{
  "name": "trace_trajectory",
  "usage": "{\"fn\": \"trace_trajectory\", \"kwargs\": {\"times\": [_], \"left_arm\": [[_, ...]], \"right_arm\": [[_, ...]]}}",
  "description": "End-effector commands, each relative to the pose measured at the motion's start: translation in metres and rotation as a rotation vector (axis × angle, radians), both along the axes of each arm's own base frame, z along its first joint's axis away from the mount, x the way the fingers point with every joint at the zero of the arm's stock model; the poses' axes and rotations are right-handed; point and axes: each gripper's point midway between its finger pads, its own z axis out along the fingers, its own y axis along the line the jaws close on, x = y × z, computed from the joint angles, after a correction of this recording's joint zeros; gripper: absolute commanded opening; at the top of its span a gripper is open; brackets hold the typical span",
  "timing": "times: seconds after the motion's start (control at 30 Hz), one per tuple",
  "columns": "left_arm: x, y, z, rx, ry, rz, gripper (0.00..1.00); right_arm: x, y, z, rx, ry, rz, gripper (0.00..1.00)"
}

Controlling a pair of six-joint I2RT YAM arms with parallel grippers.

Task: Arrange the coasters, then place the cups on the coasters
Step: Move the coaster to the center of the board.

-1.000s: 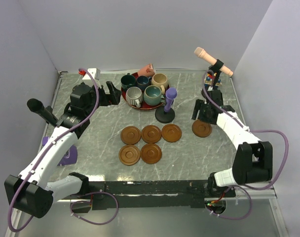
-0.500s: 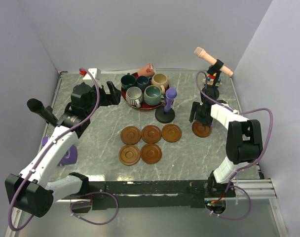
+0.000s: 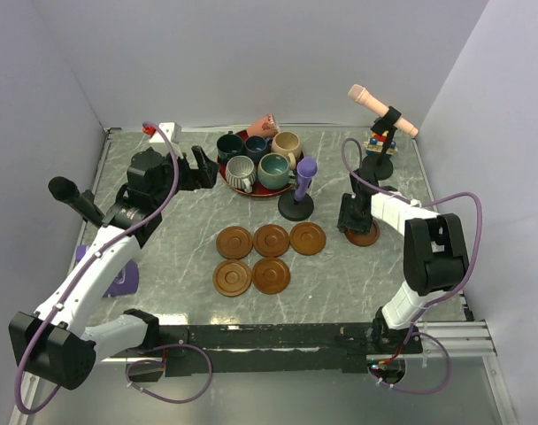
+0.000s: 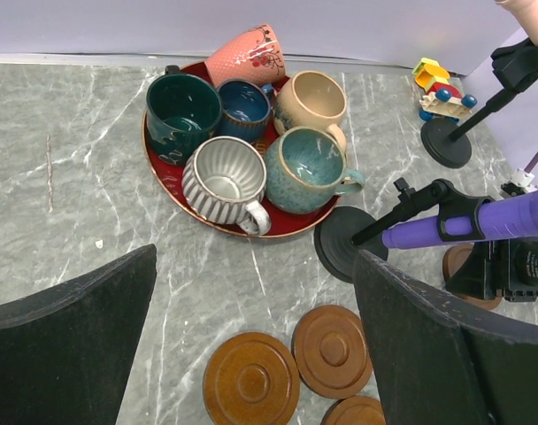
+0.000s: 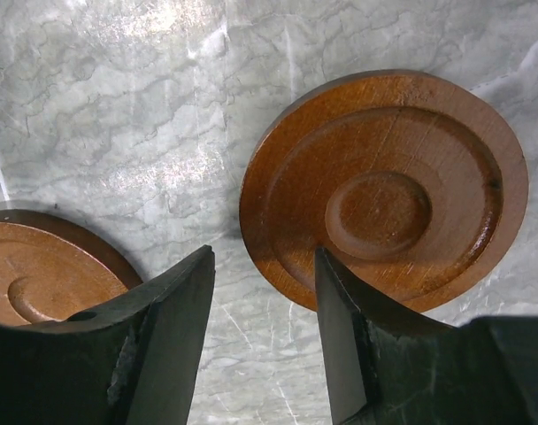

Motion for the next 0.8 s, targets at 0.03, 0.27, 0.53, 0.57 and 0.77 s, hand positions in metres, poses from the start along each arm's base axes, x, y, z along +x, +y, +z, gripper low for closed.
{"fn": "trace_trajectory", "kwargs": {"times": [0.03,0.27,0.53,0.57,0.77], "left_arm": [[-0.005,-0.003,0.023,-0.027,-0.065,-0.019,0.97],[-0.006,-0.002,0.025,-0.028,-0.073,-0.017,0.97],[-0.006,0.000,0.027,-0.027,-0.079,-0.011,0.97],[-0.007,0.000,0.027,-0.027,-0.079,-0.011,0.97],[-0.007,-0.001,0.029,-0.031,-0.080,-0.013,0.97]], "right_arm": [[-0.024,0.002,0.003,-0.014,0.040,0.005,0.57],[-0.004,-0.005,0.031,-0.060,-0.031,0.013,0.61],[0.020,-0.010,0.021,-0.106,-0.004,0.016,0.62],[0.021,-0.009,0.017,-0.100,0.008,0.020,0.61],[0.010,-0.007,0.002,-0.087,0.059,0.004,0.61]]}}
